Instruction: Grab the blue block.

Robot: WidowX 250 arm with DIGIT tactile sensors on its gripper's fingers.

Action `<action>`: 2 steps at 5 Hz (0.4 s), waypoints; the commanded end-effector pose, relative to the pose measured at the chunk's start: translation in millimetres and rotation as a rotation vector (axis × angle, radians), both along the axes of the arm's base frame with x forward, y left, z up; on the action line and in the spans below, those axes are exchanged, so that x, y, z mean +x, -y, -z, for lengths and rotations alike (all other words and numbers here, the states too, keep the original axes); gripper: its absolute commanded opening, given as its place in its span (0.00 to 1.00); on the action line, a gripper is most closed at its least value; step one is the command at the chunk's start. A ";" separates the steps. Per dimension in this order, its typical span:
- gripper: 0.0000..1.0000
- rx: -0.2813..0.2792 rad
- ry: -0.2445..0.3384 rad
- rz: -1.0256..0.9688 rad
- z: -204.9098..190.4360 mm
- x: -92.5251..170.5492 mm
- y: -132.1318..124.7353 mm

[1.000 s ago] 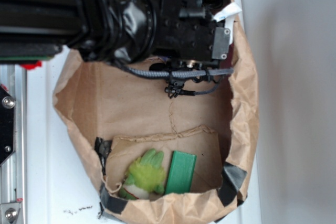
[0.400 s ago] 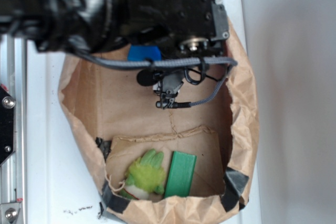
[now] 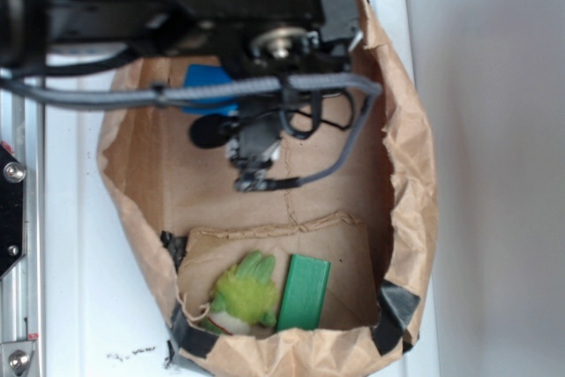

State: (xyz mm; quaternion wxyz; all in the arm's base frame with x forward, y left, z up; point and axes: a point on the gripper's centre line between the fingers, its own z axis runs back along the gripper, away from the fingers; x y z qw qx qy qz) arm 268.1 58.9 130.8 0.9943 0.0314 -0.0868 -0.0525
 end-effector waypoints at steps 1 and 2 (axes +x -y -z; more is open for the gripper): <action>0.00 0.019 0.048 0.002 -45.3 -0.5 15.9; 0.00 0.025 0.074 0.002 -47.4 2.6 32.8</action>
